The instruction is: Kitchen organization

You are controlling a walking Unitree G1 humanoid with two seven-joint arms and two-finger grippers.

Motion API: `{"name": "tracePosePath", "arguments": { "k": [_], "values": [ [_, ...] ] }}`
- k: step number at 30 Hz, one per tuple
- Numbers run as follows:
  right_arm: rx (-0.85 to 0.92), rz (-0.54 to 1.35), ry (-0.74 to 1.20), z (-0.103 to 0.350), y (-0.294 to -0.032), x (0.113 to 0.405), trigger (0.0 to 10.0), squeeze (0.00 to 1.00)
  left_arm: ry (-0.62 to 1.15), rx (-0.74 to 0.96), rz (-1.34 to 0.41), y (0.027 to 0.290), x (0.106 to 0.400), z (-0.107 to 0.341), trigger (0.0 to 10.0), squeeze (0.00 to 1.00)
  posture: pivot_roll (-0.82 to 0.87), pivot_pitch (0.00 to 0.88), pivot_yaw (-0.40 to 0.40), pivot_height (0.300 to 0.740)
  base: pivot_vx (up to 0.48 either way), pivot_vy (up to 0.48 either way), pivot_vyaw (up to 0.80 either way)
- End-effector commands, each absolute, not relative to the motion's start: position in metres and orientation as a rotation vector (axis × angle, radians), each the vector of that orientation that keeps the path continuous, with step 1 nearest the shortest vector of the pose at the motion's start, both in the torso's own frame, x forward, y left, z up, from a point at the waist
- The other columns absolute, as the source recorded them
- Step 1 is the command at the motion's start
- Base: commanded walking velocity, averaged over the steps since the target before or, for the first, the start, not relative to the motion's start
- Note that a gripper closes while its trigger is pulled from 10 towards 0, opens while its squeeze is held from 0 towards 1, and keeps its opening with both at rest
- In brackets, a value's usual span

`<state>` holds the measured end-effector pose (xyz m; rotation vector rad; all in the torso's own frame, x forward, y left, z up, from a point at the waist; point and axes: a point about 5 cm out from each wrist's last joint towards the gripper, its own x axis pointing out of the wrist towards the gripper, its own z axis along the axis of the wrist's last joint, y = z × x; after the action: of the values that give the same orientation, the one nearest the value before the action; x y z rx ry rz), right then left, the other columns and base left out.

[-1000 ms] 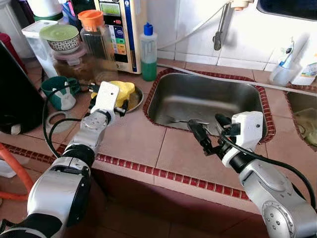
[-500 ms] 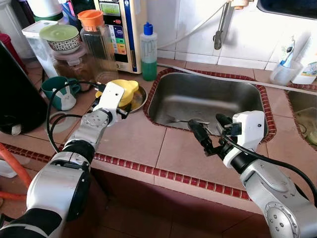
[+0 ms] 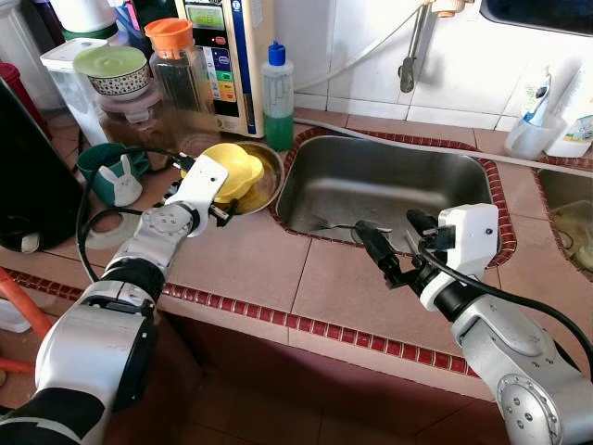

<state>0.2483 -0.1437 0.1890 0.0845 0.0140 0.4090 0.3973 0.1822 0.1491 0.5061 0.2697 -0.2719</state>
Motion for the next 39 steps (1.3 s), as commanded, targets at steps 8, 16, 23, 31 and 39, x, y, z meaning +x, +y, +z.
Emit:
{"name": "tracePosePath", "arguments": {
  "k": [8,16,23,31,39],
  "values": [
    [0.081,0.413,0.003,0.191,-0.145,0.251,10.0,0.95,0.328,0.533,-0.258,0.195,0.392,0.14,10.0,0.0,-0.06,0.032,0.065,0.74,0.0,0.0,0.0],
    [0.076,0.416,-0.002,0.193,-0.146,0.254,10.0,0.95,0.325,0.548,-0.274,0.199,0.393,0.144,10.0,0.0,-0.06,0.026,0.062,0.74,0.0,0.0,0.0],
    [0.076,0.42,-0.005,0.193,-0.146,0.256,10.0,0.95,0.329,0.585,-0.328,0.204,0.392,0.148,10.0,0.0,-0.05,0.025,0.059,0.74,0.0,0.0,0.0],
    [0.076,0.425,-0.009,0.194,-0.145,0.258,10.0,0.95,0.331,0.619,-0.38,0.208,0.391,0.154,10.0,0.0,-0.03,0.023,0.058,0.74,0.0,0.0,0.0],
    [0.076,0.428,-0.012,0.194,-0.145,0.26,10.0,0.95,0.353,0.658,-0.457,0.218,0.387,0.159,10.0,0.0,-0.02,0.022,0.055,0.74,0.0,0.0,0.0]
  ]
}}
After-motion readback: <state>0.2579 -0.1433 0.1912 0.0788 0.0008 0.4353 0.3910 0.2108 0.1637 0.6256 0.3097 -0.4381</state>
